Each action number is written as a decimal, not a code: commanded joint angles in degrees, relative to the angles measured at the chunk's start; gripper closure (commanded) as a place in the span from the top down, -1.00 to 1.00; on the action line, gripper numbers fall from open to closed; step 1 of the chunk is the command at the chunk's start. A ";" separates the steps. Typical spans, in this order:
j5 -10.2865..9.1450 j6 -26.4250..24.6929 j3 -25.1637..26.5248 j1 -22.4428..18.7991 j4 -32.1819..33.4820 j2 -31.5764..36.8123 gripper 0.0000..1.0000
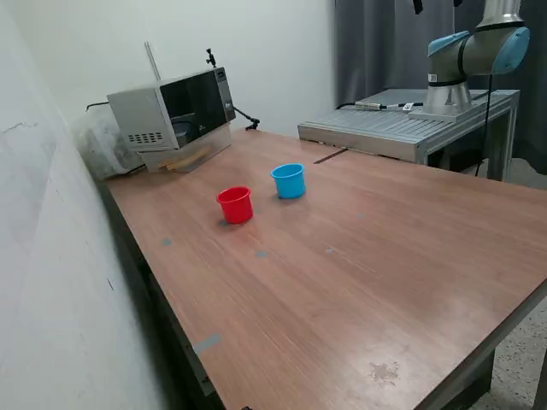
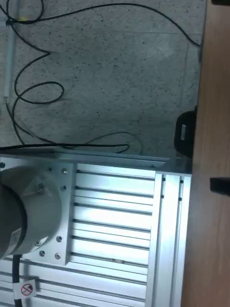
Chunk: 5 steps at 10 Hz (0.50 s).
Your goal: Place red objects in the red bin, and blue objects in the blue bin.
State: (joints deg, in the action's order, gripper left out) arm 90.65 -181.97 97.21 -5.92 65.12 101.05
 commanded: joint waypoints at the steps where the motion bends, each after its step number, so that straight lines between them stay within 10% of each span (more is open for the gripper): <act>1: 0.06 0.03 0.78 0.03 -0.26 0.81 1.00; 5: 0.06 0.03 0.70 1.09 -0.26 0.73 1.00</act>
State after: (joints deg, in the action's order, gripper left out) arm 90.70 -181.92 97.86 -4.94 64.87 101.75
